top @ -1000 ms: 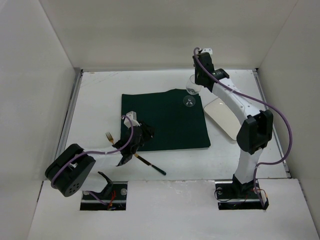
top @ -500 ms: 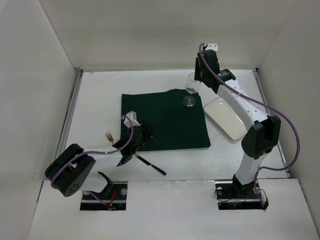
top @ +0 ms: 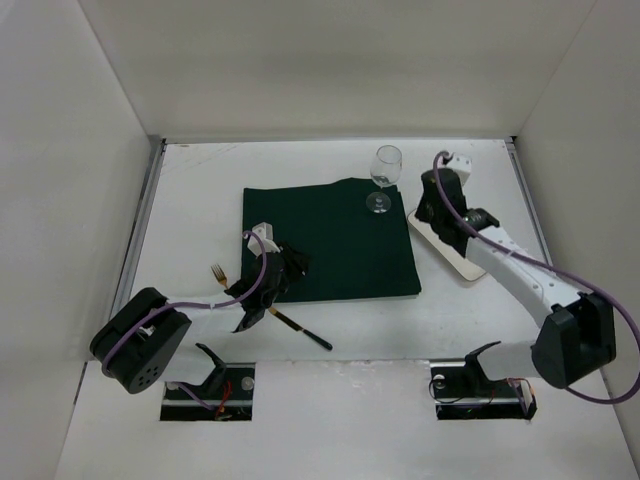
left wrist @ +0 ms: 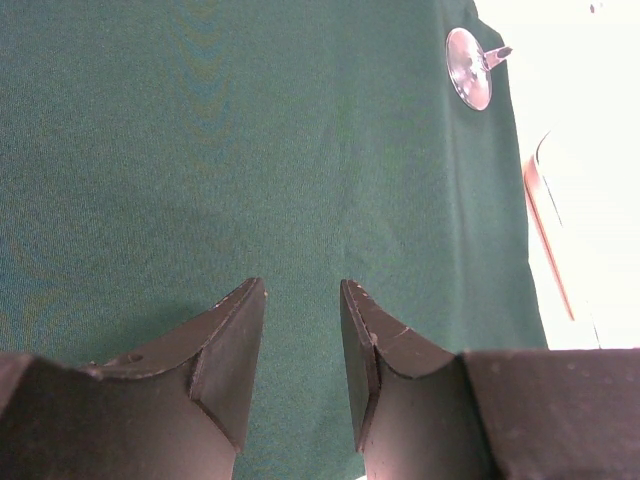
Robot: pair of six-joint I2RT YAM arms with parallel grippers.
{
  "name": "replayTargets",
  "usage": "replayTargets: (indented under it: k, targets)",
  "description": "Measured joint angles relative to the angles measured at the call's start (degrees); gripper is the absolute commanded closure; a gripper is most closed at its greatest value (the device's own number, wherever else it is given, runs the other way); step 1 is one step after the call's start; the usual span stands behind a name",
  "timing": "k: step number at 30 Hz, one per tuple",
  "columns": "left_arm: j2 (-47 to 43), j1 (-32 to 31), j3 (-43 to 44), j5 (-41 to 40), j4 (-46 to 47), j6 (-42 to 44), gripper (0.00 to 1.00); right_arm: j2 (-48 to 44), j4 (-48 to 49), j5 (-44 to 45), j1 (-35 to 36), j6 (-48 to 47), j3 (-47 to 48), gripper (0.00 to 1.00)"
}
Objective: Set the dinner table for one person
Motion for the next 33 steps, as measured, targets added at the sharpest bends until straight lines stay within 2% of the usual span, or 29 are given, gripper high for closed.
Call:
replayTargets:
  k: [5,11,22,28,33]
  targets:
    - [0.0,0.0,0.0,0.0,0.02,0.0,0.66,-2.64,0.46,-1.79,1.73,9.03,-18.56,0.89]
    - [-0.15,0.0,-0.24,-0.02,0.13,-0.15,0.66,-5.99,-0.04,-4.42,2.05,16.68,-29.38,0.87]
    - [-0.15,0.0,-0.66,-0.02,0.44,-0.68,0.66,-6.23,0.02,-3.58,-11.21,19.96,-31.28,0.89]
    - [-0.15,0.0,-0.66,-0.02,0.44,-0.83,0.66,-2.64,0.59,-1.53,-16.52,19.69,-30.34,0.89]
    - [-0.15,0.0,-0.68,0.0,0.44,-0.94,0.66,1.57,2.21,1.36,-21.79,17.94,-26.03,0.86]
